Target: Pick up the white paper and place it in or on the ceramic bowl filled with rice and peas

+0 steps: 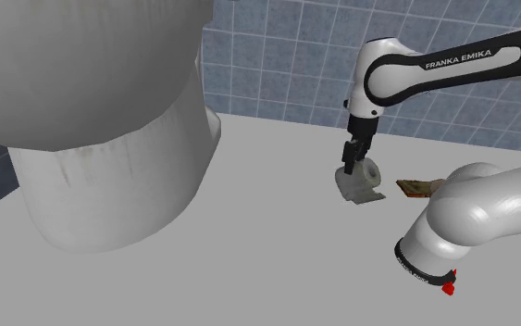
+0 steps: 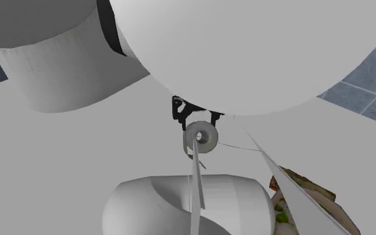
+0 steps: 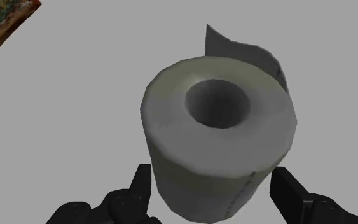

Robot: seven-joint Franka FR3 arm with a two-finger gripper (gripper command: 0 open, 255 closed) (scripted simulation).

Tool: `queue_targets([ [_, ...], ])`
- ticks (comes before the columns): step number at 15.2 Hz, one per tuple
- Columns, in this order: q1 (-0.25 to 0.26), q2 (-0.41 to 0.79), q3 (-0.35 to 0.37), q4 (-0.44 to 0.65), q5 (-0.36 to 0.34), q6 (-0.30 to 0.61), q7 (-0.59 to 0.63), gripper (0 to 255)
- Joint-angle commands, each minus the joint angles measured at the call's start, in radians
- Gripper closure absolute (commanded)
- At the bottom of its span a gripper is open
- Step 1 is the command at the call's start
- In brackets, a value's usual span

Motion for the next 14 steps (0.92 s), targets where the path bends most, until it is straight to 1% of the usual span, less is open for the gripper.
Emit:
queue_targets([
  [1,0.003,-0.007,0.004,0.025,0.005,-0.032,0.002,255],
  [14,0.007,-0.043,0.018,0.181,0.017,-0.224,-0.002,255],
])
